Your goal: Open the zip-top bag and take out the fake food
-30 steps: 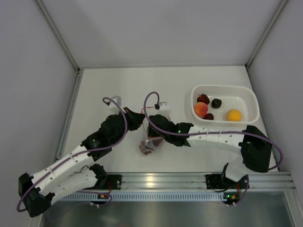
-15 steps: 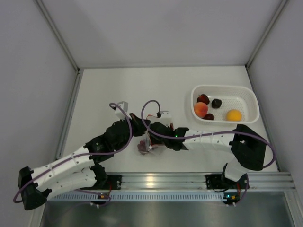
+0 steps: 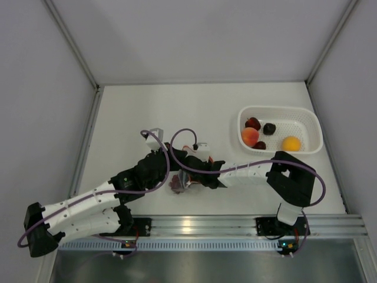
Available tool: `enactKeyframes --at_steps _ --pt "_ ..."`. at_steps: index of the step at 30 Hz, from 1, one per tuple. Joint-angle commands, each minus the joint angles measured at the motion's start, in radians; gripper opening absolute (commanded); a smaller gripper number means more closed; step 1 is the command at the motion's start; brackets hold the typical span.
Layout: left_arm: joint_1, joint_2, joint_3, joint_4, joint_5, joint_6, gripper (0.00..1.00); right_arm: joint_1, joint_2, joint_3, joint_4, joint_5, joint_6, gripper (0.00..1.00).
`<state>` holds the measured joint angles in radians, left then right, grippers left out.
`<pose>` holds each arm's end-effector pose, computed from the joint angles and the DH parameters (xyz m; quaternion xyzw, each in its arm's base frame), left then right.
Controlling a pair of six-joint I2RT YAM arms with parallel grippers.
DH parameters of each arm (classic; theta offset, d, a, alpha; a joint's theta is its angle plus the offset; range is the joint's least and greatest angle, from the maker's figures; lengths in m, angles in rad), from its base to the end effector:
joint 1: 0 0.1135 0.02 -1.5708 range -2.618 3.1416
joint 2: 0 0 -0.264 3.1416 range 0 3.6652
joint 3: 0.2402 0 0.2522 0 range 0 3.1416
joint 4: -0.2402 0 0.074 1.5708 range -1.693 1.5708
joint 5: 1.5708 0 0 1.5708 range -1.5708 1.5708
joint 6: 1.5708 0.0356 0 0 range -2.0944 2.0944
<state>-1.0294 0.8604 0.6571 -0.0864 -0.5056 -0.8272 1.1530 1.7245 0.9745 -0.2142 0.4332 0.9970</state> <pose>0.1182 -0.1631 0.2929 -0.0704 0.7874 -0.3431 0.5073 0.1521 0.3057 0.1640 -0.0086 0.9342 0.1590 0.3192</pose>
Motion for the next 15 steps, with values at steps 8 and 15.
enactKeyframes --at_steps 8,15 --pt "0.000 -0.035 0.010 -0.027 -0.073 0.039 0.00 -0.116 0.127 0.105 -0.043 0.062 -0.194 0.76" --pt "0.008 -0.038 0.009 -0.096 -0.088 0.043 0.00 -0.168 0.176 0.176 -0.084 0.090 -0.331 0.60"
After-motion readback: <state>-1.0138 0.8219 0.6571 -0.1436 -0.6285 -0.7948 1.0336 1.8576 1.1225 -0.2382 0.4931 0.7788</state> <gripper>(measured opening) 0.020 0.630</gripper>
